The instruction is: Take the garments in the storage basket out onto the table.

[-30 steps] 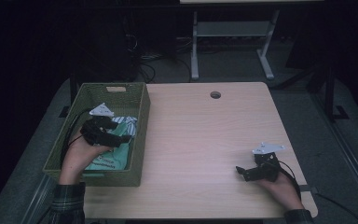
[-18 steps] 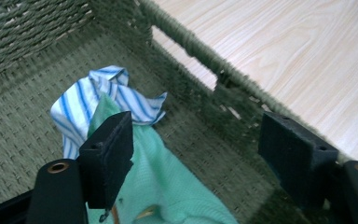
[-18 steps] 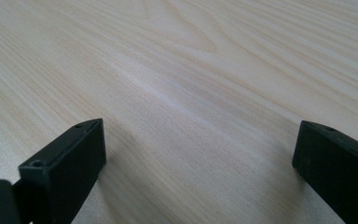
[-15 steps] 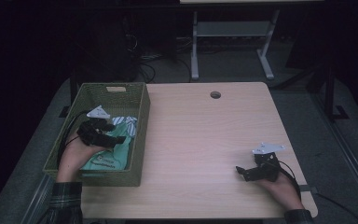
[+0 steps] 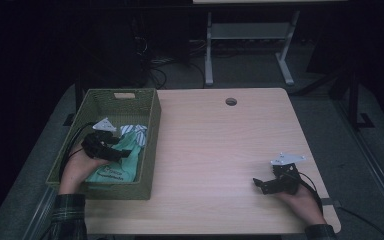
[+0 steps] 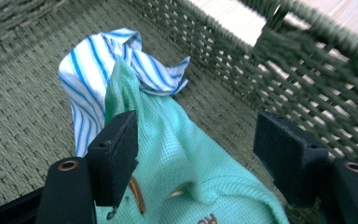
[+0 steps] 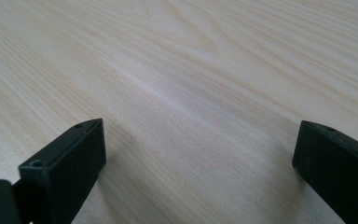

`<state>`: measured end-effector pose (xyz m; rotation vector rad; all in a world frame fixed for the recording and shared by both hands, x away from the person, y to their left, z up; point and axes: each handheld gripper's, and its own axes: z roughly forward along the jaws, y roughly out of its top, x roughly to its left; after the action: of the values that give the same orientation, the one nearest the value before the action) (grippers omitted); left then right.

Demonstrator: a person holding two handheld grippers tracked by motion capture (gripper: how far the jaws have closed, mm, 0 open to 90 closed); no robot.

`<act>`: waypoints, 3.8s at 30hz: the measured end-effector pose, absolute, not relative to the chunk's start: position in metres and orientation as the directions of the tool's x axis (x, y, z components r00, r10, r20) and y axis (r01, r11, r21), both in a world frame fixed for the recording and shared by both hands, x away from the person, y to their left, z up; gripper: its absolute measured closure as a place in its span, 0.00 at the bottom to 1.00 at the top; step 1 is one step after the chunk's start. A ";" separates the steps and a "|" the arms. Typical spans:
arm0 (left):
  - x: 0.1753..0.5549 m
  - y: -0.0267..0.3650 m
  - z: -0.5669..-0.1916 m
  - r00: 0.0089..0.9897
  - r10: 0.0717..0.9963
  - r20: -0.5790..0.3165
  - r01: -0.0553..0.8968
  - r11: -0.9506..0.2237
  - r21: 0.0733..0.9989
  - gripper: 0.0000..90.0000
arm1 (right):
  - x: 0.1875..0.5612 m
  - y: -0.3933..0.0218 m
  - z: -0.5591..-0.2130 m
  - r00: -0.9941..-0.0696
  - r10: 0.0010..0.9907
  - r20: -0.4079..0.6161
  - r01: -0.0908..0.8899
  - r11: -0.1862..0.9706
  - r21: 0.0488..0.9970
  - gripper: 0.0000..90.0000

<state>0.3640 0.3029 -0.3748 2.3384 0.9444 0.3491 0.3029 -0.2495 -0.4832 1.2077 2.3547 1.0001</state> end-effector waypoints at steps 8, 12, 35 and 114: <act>0.368 0.308 -0.387 0.711 0.703 0.020 0.566 -0.589 0.577 0.36 | 0.303 -0.249 -0.483 -0.596 0.802 0.038 0.585 0.400 0.706 0.03; 0.370 0.309 -0.394 0.707 0.708 0.008 0.580 -0.586 0.566 0.36 | 0.303 -0.249 -0.483 -0.596 0.802 0.039 0.585 0.400 0.706 0.02; 0.380 0.307 -0.419 0.651 0.759 -0.005 0.692 -0.590 0.415 0.43 | 0.303 -0.250 -0.483 -0.597 0.802 0.038 0.584 0.401 0.706 0.03; 0.358 0.335 -0.319 0.671 0.690 -0.270 0.524 -0.184 0.831 0.92 | 0.303 -0.249 -0.483 -0.591 0.806 0.037 0.587 0.398 0.705 0.03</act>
<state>0.3579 0.3348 -0.3188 1.8498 0.9600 0.2006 0.3031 -0.2491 -0.4831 1.2132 2.3499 0.9967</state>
